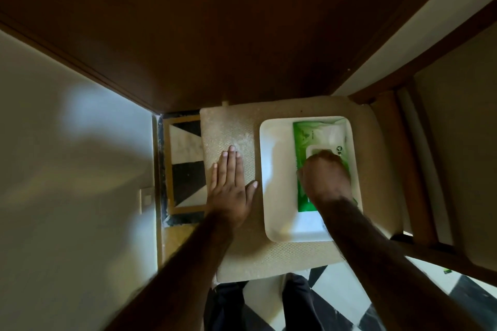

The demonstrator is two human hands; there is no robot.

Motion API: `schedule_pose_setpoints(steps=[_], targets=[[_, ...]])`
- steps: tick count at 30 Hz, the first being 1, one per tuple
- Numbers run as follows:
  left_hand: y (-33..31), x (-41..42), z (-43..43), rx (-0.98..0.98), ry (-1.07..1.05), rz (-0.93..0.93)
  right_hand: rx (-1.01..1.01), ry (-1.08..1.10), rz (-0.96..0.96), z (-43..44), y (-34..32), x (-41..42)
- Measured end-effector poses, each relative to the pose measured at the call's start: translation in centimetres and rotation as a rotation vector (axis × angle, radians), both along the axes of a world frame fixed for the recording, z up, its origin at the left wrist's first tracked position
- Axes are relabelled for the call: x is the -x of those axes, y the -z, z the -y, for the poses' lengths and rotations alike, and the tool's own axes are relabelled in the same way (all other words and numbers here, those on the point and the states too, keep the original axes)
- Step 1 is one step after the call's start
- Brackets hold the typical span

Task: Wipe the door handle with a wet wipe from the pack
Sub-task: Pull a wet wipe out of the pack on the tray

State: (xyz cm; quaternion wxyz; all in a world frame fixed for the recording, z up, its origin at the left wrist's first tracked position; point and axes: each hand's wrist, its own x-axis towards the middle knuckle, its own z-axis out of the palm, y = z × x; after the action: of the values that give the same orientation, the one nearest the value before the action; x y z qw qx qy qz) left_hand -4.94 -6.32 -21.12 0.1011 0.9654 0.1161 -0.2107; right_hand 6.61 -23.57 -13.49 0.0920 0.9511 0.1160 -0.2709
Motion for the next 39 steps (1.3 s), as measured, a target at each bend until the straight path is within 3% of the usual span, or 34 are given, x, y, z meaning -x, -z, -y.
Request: schedule_pose_setpoints(steps=[5, 8, 13, 16, 18, 21, 24, 27, 29, 31, 33, 36, 39], targets=[[-2.2, -1.5, -0.1, 0.149, -0.124, -0.02, -0.249, 0.244, 0.067, 2.1, -1.3, 0.2], [-4.8, -3.7, 1.1, 0.249, -0.206, 0.195, -0.592, 0.588, -0.016, 5.3, -2.3, -0.1], [-6.8, -7.7, 7.1, 0.37, 0.176, 0.392, -0.979, 1.103, -0.046, 8.3, -2.9, 0.0], [-6.8, -9.9, 9.9, 0.326, 0.34, 0.325, -1.029, 1.176, -0.074, 8.6, -2.8, -0.3], [-6.3, -10.6, 11.0, 0.185, 0.405, 0.213, -1.054, 1.188, -0.09, 8.9, -2.6, -0.3], [-5.8, -10.8, 12.0, 0.031, 0.382, 0.15, -1.088, 1.164, -0.132, 9.5, -2.2, -0.1], [-5.5, -11.2, 12.7, 0.045, 0.254, 0.133, -1.077, 1.113, -0.113, 10.0, -1.9, -0.1], [-5.7, -11.8, 12.5, 0.249, -0.025, 0.076, -1.01, 0.988, -0.078, 9.9, -1.7, 0.0], [-6.0, -11.8, 11.7, 0.507, -0.357, 0.076, -1.004, 0.905, -0.092, 9.3, -2.0, 0.3], [-6.5, -11.4, 10.4, 0.819, -0.741, 0.131, -0.942, 0.706, -0.055, 8.4, -2.1, 0.7], [-7.1, -10.7, 8.9, 1.026, -0.984, 0.188, -0.794, 0.421, -0.029, 7.3, -1.8, 1.3], [-7.5, -10.1, 7.1, 1.121, -1.05, 0.248, -0.509, 0.133, -0.051, 6.1, -0.9, 2.1], [-7.4, -9.7, 5.8, 1.094, -1.013, 0.257, -0.326, 0.026, -0.03, 5.3, -0.5, 2.7]])
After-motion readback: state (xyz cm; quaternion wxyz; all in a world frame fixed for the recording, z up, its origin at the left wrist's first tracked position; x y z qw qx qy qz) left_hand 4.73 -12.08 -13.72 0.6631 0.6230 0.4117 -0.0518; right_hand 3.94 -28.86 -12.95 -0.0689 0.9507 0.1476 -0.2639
